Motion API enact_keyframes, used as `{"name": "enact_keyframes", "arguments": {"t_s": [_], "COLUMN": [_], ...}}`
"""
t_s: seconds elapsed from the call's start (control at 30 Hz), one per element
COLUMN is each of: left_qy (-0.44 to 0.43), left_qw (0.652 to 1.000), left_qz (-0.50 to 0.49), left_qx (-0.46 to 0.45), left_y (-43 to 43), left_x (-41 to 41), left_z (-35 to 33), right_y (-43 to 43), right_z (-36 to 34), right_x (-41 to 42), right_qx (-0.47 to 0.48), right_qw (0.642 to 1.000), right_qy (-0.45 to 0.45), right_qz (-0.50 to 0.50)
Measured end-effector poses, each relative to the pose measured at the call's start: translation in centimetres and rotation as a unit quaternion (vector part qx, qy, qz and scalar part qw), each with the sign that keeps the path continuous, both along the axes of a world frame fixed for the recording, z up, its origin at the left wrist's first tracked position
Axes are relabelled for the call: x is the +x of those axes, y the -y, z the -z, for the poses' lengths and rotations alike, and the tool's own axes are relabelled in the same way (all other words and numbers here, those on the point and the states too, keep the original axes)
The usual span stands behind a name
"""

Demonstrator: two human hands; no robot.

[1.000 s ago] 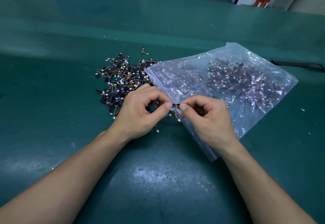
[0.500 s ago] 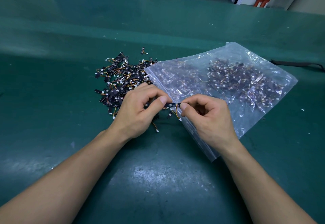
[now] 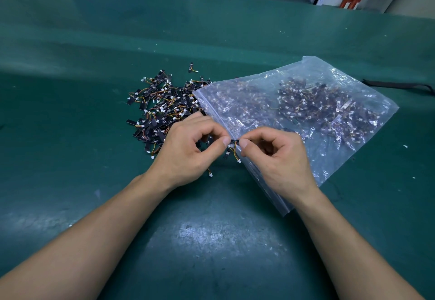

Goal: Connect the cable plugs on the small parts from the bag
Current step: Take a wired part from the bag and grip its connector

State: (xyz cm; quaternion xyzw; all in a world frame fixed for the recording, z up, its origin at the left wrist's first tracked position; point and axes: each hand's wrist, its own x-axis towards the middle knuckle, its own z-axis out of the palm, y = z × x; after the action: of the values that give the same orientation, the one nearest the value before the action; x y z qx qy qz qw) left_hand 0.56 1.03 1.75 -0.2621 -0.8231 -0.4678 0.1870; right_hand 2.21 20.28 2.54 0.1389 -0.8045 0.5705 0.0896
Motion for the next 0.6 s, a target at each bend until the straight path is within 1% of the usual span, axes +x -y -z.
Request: {"name": "enact_keyframes", "arguments": {"t_s": [0.17, 0.47, 0.6], "left_qy": [0.034, 0.007, 0.009], "left_qw": [0.999, 1.000, 1.000], "left_qz": [0.012, -0.012, -0.003], "left_qx": [0.007, 0.001, 0.002], "left_y": [0.35, 0.03, 0.03], "left_x": [-0.07, -0.08, 0.03], "left_z": [-0.04, 0.01, 0.02], "right_y": [-0.02, -0.03, -0.04], "right_z": [0.07, -0.25, -0.08], "right_x": [-0.05, 0.12, -0.02], "right_qx": [0.001, -0.015, 0.006], "right_qw": [1.000, 1.000, 1.000], "right_qy": [0.002, 0.020, 0.012], "right_qz": [0.005, 0.008, 0.005]}}
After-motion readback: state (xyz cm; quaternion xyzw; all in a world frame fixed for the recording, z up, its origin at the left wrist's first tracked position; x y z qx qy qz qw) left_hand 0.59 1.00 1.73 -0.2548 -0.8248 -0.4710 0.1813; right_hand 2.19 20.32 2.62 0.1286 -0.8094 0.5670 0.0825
